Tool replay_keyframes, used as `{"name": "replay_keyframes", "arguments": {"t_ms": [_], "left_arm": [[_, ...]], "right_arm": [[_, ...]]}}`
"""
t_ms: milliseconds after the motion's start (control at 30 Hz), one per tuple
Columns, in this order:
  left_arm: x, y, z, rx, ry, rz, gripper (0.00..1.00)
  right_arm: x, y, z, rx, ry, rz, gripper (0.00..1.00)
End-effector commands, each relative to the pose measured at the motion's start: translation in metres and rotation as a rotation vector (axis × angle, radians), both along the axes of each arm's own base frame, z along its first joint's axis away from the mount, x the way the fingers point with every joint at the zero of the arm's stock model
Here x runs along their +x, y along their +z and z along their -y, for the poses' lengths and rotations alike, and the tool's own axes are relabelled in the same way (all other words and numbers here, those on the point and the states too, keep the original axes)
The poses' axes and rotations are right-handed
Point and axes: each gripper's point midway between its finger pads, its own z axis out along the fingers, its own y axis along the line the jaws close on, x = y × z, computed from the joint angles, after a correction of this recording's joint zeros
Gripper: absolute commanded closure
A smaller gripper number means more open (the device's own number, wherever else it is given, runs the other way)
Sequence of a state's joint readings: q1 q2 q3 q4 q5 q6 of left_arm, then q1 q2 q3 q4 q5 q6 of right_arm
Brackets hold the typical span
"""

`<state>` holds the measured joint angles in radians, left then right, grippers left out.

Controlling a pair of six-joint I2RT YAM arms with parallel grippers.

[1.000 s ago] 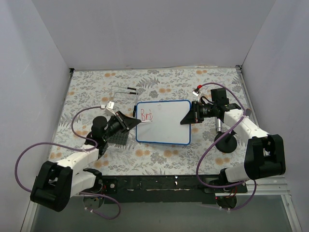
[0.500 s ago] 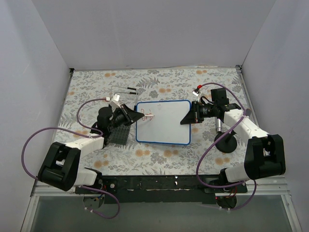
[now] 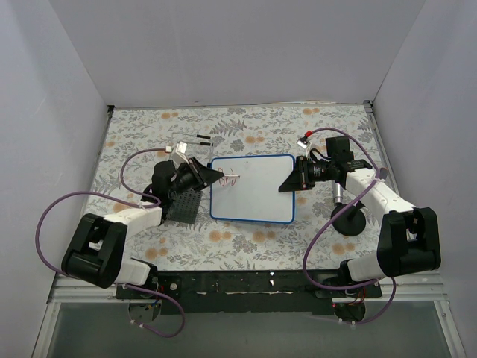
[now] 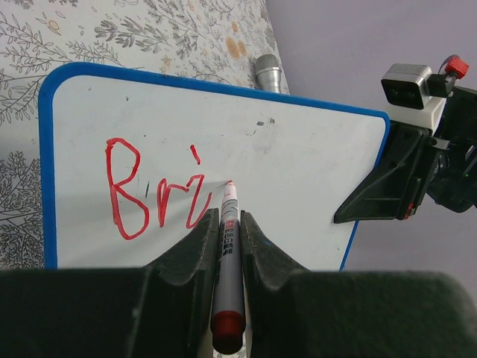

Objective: Write a sentence on the whiteboard
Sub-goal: Write with the whiteboard marker without the cap on the whiteboard.

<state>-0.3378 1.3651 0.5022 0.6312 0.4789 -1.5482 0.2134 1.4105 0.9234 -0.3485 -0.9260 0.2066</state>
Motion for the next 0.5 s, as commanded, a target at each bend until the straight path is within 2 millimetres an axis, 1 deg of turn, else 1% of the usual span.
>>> {"name": "replay_keyframes", "arguments": {"t_ms": [0, 233, 467], "left_arm": [[0.0111, 0.0151, 0.0008, 0.015, 0.017, 0.061, 1.0], [0.0155, 0.0129, -0.0029, 0.05, 0.04, 0.059, 1.0], [0.0102, 0.006, -0.0085, 0.082, 0.051, 0.045, 1.0]], "right_arm": [[0.005, 0.0058, 0.0009, 0.003, 0.012, 0.081, 0.99], [0.0049, 0.0073, 0.0007, 0.005, 0.012, 0.084, 0.99], [0.0048, 0.0069, 0.0015, 0.006, 0.01, 0.08, 0.99]]}}
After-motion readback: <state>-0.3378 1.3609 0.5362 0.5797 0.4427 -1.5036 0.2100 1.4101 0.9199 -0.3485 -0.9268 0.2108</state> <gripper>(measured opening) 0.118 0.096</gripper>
